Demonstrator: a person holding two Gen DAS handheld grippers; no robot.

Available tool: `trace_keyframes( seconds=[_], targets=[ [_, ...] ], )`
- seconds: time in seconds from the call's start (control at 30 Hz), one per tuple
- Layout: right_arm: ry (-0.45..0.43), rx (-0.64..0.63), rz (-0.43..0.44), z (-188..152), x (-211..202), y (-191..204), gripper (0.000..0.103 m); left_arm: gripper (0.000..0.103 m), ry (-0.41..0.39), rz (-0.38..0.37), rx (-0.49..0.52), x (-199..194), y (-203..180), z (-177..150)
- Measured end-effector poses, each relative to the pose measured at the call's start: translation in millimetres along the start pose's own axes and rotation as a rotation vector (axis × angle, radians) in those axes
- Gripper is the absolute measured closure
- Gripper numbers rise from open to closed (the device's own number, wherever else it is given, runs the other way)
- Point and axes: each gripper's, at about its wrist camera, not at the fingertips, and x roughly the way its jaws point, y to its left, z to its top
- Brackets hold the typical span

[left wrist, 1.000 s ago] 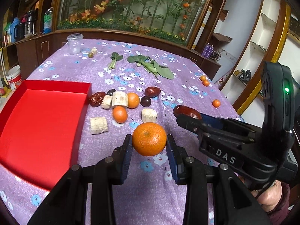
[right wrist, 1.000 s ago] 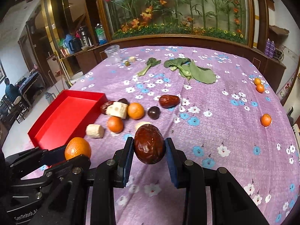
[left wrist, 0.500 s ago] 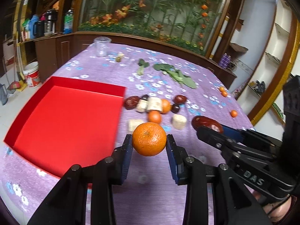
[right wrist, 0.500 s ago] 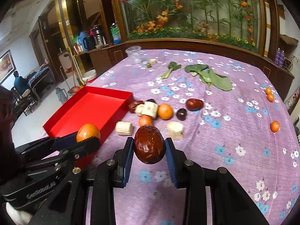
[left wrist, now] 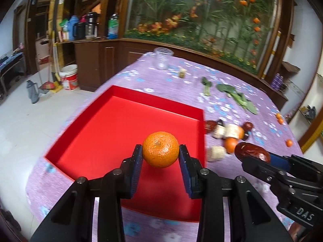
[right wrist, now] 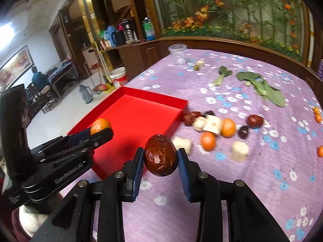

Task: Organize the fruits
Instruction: 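Carry the orange and date over the red tray and open both tools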

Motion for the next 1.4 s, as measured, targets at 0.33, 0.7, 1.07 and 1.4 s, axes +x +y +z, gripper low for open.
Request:
trace_keyframes(
  seconds=[0.33,0.7,1.07,1.4],
  targets=[
    [0.048,-0.075,0.082,19,50,48,0.066,0.068,0.002,0.093,-0.096,16,64,14],
    [0.149,-0.111,0.125,15,113,74,0.066,0.068,0.050,0.128,-0.140,43,97,13],
    [0.156,-0.136,0.121,11,123,82,0.064,0.044,0.051,0.112,-0.180,47,103,13],
    [0.100,-0.141,0.131,11,100,83,0.043,0.034,-0.003,0.111,-0.204,20,98,22]
  ],
)
